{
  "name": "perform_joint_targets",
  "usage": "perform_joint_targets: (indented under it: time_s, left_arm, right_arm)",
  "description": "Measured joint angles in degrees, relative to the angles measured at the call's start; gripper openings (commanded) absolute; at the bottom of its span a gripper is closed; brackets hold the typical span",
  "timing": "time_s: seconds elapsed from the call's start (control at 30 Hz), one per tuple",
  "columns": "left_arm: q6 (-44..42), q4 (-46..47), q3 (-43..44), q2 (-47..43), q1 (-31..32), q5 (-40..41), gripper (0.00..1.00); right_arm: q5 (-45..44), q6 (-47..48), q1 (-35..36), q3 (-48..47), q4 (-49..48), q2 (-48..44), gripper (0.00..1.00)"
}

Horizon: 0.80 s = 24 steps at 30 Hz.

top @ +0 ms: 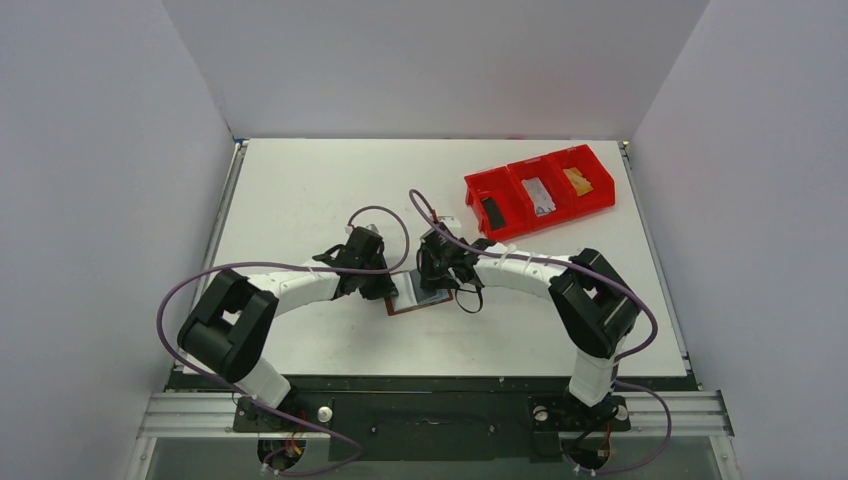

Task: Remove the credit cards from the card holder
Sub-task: Remove the credit card from the card holder.

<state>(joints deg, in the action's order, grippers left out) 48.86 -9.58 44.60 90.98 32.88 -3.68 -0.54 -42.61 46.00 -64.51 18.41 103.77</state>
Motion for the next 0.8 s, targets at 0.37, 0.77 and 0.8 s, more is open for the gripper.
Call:
perform_joint_targets:
  time_s: [0.37, 0.77, 0.8]
  left_arm:
    - [0.0, 0.2, 0.0, 0.1, 0.0, -0.1, 0.08]
    - [0.0, 0.3, 0.0, 0.0, -0.4, -0.6, 0.14]
    - [0.0, 0.2, 0.0, -0.1, -0.6, -0.7, 0.15]
  right_arm:
    - [2.4, -0.5, 0.6, -1.1, 1.4, -0.1, 0.38]
    - [6.6, -1.8, 1.0, -2.2, 1.3, -0.2, 0.4]
    - [7.1, -2.0, 1.0, -2.4, 1.2, -0.2, 0.4]
